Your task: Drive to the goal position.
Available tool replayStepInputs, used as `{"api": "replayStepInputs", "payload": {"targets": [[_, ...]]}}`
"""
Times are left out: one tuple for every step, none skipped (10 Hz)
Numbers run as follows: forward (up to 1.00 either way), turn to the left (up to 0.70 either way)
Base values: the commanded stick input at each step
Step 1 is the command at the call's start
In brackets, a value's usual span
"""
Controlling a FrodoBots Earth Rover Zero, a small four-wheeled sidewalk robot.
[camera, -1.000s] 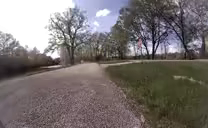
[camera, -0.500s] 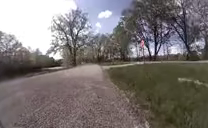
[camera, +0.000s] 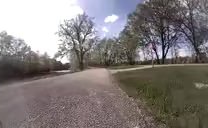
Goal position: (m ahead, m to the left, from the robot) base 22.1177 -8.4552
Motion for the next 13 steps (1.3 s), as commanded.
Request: {"api": "replayStepInputs", "payload": {"targets": [[0.0,1.0],[0.41,0.54],[0.86,0.08],[1.0,0.0],[1.0,0.0],[1.0,0.0],[1.0,0.0],[1.0,0.0],[1.0,0.0],[1.0,0.0],[1.0,0.0],[1.0,0.0],[1.0,0.0]]}}
